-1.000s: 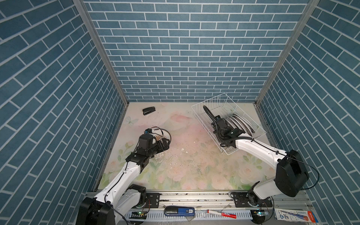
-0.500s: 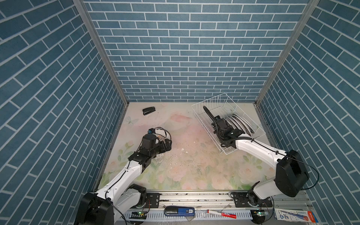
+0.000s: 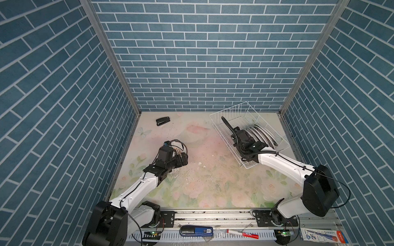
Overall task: Unload the plates from the dish rack
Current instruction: 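Lift the left gripper while the right gripper reaches into the rack plates, then grasp the green-rimmed plate with the right gripper and lift it out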
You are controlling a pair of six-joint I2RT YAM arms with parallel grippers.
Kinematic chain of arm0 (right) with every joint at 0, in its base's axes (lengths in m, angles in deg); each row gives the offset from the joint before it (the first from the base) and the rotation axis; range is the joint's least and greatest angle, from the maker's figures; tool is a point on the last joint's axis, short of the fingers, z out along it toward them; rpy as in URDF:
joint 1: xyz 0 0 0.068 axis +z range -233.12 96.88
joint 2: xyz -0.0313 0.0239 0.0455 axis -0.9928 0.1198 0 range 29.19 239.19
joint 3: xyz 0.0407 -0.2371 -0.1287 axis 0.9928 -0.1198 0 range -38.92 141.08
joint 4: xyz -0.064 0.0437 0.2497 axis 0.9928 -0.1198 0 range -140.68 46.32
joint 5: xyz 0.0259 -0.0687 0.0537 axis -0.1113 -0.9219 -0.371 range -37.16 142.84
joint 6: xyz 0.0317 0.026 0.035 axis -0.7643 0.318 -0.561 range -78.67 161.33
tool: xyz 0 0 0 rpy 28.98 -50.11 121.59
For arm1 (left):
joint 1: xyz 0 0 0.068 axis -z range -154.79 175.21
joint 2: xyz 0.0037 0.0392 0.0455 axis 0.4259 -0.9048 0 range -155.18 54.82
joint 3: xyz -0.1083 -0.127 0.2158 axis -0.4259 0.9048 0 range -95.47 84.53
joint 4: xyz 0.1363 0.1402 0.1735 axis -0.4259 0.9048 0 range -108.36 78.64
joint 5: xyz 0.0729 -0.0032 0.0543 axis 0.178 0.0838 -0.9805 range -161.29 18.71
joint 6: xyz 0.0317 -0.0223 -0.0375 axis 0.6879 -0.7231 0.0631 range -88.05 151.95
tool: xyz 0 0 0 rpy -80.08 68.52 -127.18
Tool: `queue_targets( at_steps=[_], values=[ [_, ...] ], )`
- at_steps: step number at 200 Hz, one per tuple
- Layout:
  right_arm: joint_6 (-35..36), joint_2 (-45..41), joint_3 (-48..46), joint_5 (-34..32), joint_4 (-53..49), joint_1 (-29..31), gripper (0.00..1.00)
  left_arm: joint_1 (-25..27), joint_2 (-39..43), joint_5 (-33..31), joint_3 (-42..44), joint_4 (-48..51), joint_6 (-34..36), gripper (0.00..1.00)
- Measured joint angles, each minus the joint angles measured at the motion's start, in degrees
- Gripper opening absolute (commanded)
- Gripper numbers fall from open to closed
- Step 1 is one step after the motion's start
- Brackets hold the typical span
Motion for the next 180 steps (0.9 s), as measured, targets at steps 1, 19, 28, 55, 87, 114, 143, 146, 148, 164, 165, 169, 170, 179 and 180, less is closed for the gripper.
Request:
queue_targets(
  at_steps=[1, 19, 28, 55, 87, 114, 143, 146, 148, 164, 165, 169, 170, 179, 180],
  values=[
    [0.1, -0.1, 0.0, 0.0, 0.0, 0.1, 0.0, 0.0, 0.0, 0.0, 0.0, 0.0, 0.0, 0.99],
    [1.2, -1.0, 0.0, -0.4, 0.5, 0.8, 0.0, 0.0, 0.9, -1.2, 0.0, 0.0, 0.1, 0.99],
    [1.6, -1.5, 0.0, -0.6, 0.9, 1.1, 0.0, 0.1, 1.2, -1.9, 0.0, 0.2, 0.2, 0.99],
    [2.9, -2.6, 0.0, -1.4, 1.8, 1.7, 0.0, 0.1, 1.8, -3.5, 0.0, 1.6, 0.3, 0.99],
    [4.2, -4.1, 0.0, -2.5, 2.8, 2.6, 0.0, 0.1, 1.3, -3.7, -0.4, 2.8, 0.8, 0.99],
    [5.2, -5.6, 0.0, -3.2, 3.8, 3.3, 0.0, 0.1, 0.9, -3.2, -0.5, 2.9, 1.1, 0.99],
    [5.6, -8.2, 0.0, -3.0, 5.4, 3.8, 0.0, 0.1, 1.1, -3.3, -0.5, 2.9, 1.3, 0.99],
    [5.5, -8.7, 0.0, -2.8, 5.6, 3.8, 0.0, 0.1, 1.1, -3.3, -0.5, 2.9, 1.3, 0.99],
    [5.4, -9.0, 0.0, -2.8, 5.7, 3.8, 0.0, 0.1, 1.1, -3.2, -0.5, 2.9, 1.3, 0.99],
    [3.7, -11.6, 0.0, -0.9, 6.6, 4.1, 0.0, 0.1, 1.5, -3.3, -0.5, 3.0, 1.3, 0.99],
    [3.6, -11.8, 0.0, -0.8, 6.6, 4.1, 0.0, 0.1, 1.5, -3.3, -0.5, 3.0, 1.3, 0.99],
    [3.2, -12.5, 0.0, -0.2, 6.8, 4.2, 0.0, 0.1, 1.6, -3.3, -0.5, 3.0, 1.3, 0.99],
    [3.1, -12.7, 0.0, -0.1, 6.8, 4.2, 0.0, 0.1, 1.6, -3.3, -0.5, 3.0, 1.3, 0.99],
    [1.9, -14.4, 0.0, 1.2, 7.1, 4.3, 0.0, 0.1, 1.9, -3.2, -0.5, 3.0, 1.3, 0.99],
    [1.8, -14.5, -0.1, 1.3, 7.1, 4.3, 0.0, 0.1, 2.0, -3.2, -0.5, 3.0, 1.3, 0.99]
  ],
)
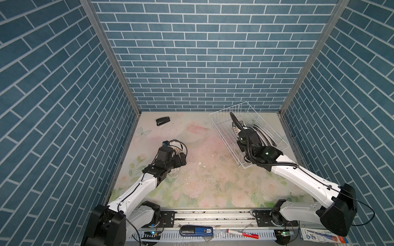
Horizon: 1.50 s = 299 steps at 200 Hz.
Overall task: Unload the plates from the dish rack
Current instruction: 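Grasp the green-rimmed plate with the right gripper and lift it out, then carry the green-rimmed plate to the left gripper while the left gripper grasps it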
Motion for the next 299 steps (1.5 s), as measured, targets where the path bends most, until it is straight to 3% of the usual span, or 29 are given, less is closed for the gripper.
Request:
queue_targets(
  at_steps=[64, 136, 242, 299],
  values=[
    [-10.5, -8.1, -8.1, 11.2, 8.0, 0.2, 0.0, 0.0, 4.1, 1.8, 0.0, -0.7, 0.1, 0.99],
    [-31.5, -8.1, -14.1, 21.5, 15.1, 0.2, 0.0, 0.0, 9.0, 8.3, 3.8, -7.0, 0.2, 0.99],
    [-49.5, 8.7, -14.9, 49.0, 33.2, -1.1, 0.0, 0.0, 4.0, 14.3, 5.0, -16.8, -2.2, 0.96],
    [-56.3, 15.8, -15.8, 58.4, 44.3, -1.7, 0.0, 0.0, 1.7, 15.5, 5.4, -19.8, -3.3, 0.92]
  ],
)
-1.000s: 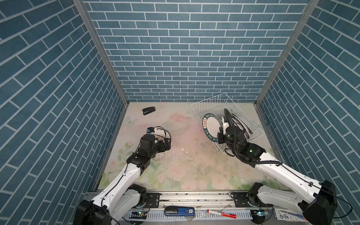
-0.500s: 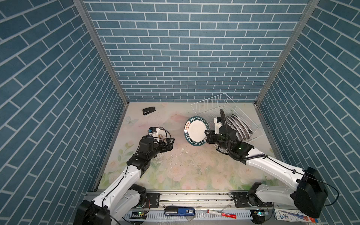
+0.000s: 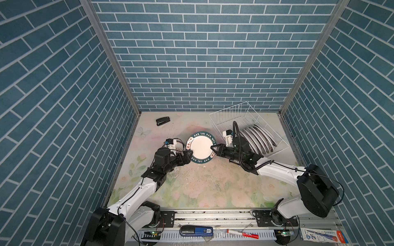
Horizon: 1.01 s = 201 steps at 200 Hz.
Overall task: Unload the plates from the dish rack
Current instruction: 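Carry the green-rimmed plate to the left gripper while the left gripper grasps it, then lower the green-rimmed plate onto the stack with the left gripper while the right gripper withdraws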
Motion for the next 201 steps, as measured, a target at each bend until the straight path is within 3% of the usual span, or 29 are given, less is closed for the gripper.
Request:
queue_targets(
  at_steps=[40, 73, 89, 127, 142, 168, 201],
  values=[
    [-3.8, 4.2, -0.5, 4.6, 7.0, -0.1, 0.0, 0.0, -0.7, 1.8, 0.1, -2.2, -1.6, 0.81],
    [-6.2, 6.5, -0.9, 6.9, 11.7, -0.1, 0.0, -0.1, -0.8, 3.5, 0.2, -3.4, -2.7, 0.62],
    [-7.0, 7.2, -1.0, 7.6, 13.8, -0.1, 0.0, -0.3, -0.8, 4.3, 0.2, -3.7, -3.5, 0.59],
    [-7.5, 8.0, -1.3, 9.0, 16.6, -0.1, 0.0, -0.3, -0.3, 5.7, 0.2, -3.6, -4.8, 0.39],
    [-7.8, 8.2, -1.3, 9.9, 17.2, -0.1, 0.03, -0.7, 0.7, 6.1, 0.2, -3.4, -5.6, 0.33],
    [-8.8, 8.2, -1.3, 10.7, 18.1, -0.7, 0.17, -1.1, 2.4, 7.2, 0.2, -3.5, -6.9, 0.25],
    [-7.7, 9.8, -1.3, 10.5, 17.0, -0.7, 0.29, -1.1, 2.9, 9.3, -0.3, -3.2, -7.4, 0.08]
  ],
)
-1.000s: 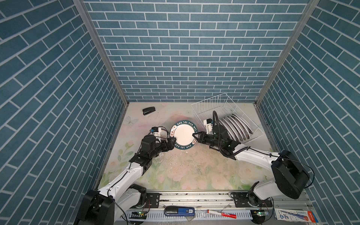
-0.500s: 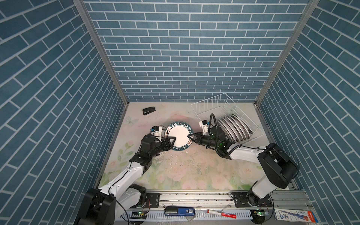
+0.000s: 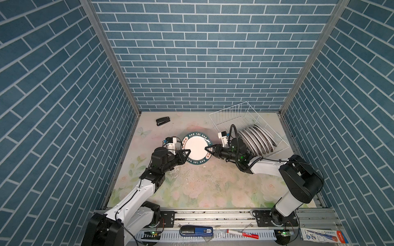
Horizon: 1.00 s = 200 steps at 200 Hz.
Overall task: Unload the plates from the dish rack
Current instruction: 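Lower the green-rimmed plate onto the stack with the left gripper while the right gripper withdraws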
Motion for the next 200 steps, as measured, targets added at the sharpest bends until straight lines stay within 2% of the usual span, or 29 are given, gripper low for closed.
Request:
queue_targets(
  at_steps=[15, 44, 56, 86, 113, 138, 173, 200],
  values=[
    [0.3, 0.6, 0.0, 0.3, -0.3, 0.0, 0.31, 0.0, 0.1, 0.4, -0.7, 0.7, -0.2, 0.0],
    [1.9, 0.5, 0.3, 1.0, -2.0, 0.0, 0.43, -0.3, 0.2, 0.5, -1.8, 4.4, 0.3, 0.0],
    [4.1, 0.3, 1.5, 1.3, -5.8, 0.1, 0.49, -0.9, 0.6, 0.3, -2.3, 7.0, 0.7, 0.0],
    [13.4, -3.0, 7.3, -0.8, -21.3, 0.4, 0.55, -4.8, 4.0, -0.3, -3.0, 14.2, 2.0, 0.0],
    [24.2, -9.2, 14.0, -9.5, -37.7, 1.6, 0.56, -10.3, 7.2, -3.5, -4.0, 22.7, 4.0, 0.0],
    [32.3, -13.7, 18.0, -18.6, -48.5, 4.0, 0.57, -14.9, 8.0, -5.7, -4.6, 28.0, 5.3, 0.0],
    [39.1, -19.1, 18.3, -29.7, -58.3, 5.6, 0.57, -21.2, 6.5, -7.1, -4.6, 31.3, 6.4, 0.0],
    [41.6, -23.5, 18.1, -35.1, -61.6, 5.6, 0.58, -25.5, 3.0, -6.5, -4.6, 31.0, 6.6, 0.0]
  ],
)
